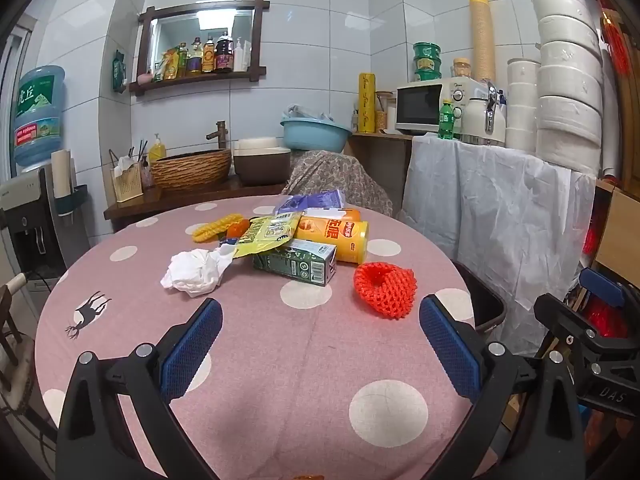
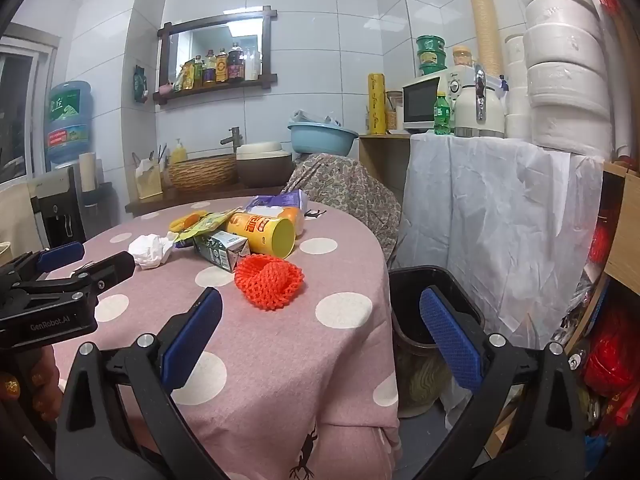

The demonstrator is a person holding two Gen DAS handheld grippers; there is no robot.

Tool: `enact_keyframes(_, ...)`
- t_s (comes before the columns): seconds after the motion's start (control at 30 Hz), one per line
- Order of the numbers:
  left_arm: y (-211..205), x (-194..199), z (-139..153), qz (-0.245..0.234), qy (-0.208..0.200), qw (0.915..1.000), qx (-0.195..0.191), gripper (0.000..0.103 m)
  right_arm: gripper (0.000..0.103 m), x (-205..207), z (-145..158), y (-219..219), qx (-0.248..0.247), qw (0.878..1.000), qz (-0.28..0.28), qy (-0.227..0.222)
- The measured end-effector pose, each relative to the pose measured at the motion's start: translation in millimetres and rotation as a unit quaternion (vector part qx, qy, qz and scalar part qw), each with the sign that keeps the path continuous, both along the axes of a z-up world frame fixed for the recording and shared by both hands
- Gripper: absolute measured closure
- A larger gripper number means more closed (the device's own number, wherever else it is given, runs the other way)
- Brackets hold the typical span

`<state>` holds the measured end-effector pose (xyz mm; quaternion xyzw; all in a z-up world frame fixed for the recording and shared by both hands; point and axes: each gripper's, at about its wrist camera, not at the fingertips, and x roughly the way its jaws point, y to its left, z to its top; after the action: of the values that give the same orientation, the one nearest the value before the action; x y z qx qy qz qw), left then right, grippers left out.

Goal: Collect trash

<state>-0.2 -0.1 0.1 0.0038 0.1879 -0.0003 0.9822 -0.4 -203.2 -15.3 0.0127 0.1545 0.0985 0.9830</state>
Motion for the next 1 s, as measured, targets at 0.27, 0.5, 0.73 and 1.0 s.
enact_keyframes(0.27,0.0,0.2,0.0,0.0,0.002,1.0,-0.001,0.005,0.005,-0.3,-0.1,0.0,0.0,1.0,-0.002,0.0)
enact_keyframes(0.5,-1.5,-2.0,0.2,-0.001,0.001,1.0,0.0,0.005,0.005,2.2,-1.4,-1.1,0.001,1.0,0.0,0.001)
enact_keyframes(0.73,-0.1,0.3,0.1,0.0,0.004,1.0,-0.002,0.005,0.005,-2.7,-0.6,2.8,-0.002,1.0,0.0,-0.002)
enact_keyframes(1.0,-0.5,1.9,-4.4,-0.002,0.005,1.0,-0.003,0.005,0.005,-0.7,0.3,0.6,-0.004,1.0,-0.001,-0.002)
